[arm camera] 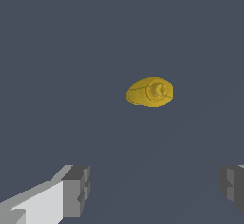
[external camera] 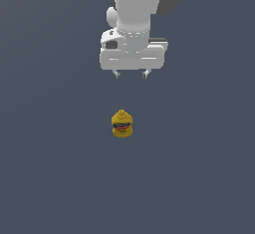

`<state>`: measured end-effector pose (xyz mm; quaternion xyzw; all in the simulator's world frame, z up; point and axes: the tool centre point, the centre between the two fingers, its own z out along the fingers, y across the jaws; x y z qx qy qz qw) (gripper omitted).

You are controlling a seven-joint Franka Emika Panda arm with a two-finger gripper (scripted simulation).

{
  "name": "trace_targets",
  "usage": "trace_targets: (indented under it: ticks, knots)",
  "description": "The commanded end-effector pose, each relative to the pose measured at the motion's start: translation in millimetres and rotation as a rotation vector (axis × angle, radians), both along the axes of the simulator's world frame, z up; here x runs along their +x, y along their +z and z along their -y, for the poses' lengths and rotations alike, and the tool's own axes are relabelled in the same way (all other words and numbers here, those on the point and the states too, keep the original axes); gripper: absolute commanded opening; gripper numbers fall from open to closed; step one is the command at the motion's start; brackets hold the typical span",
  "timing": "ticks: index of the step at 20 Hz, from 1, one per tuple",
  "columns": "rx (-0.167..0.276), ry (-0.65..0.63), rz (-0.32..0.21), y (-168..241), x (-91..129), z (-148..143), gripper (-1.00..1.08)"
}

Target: Pick up the object and move it to a goal position.

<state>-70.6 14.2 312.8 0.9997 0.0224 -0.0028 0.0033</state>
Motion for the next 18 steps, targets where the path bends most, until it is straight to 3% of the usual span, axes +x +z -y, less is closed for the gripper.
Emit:
trace_targets:
  ticks: [1, 18]
  knots:
    - [0.0, 0.0, 0.0, 0.0, 0.0, 0.0, 1.0]
    - [0.023, -0.005, -0.006, 7.2, -1.1, -14.4, 1.0]
